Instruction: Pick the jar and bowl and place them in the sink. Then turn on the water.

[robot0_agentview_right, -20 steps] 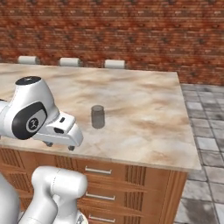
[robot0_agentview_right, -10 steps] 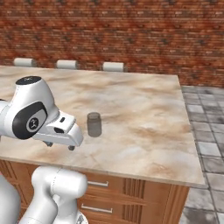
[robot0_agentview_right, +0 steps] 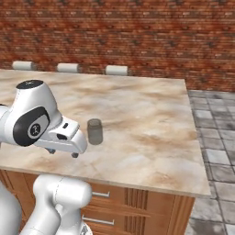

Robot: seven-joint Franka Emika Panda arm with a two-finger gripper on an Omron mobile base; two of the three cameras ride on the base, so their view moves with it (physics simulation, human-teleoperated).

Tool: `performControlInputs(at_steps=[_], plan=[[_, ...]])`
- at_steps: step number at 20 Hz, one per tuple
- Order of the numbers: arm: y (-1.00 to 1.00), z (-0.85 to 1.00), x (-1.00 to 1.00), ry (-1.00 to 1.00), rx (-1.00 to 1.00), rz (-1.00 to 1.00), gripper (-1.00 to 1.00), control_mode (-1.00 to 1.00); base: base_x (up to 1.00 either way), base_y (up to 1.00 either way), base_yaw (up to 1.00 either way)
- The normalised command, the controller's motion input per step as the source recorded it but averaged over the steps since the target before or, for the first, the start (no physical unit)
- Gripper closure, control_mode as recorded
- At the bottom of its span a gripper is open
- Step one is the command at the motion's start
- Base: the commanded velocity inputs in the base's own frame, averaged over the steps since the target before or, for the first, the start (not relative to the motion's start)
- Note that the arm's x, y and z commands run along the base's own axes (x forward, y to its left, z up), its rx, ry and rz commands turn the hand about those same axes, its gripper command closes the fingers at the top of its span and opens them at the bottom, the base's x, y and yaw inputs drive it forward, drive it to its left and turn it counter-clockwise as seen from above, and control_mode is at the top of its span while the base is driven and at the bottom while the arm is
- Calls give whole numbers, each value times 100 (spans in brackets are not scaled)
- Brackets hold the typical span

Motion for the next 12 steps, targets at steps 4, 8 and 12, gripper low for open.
performControlInputs(at_steps=[4, 8, 12], plan=[[0, 0, 0, 0, 0, 0, -100, 100, 29, -27, 0], [0, 0, 0, 0, 0, 0, -100, 100, 33, -17, 0], [0, 0, 0, 0, 0, 0, -100, 100, 44, -7, 0]])
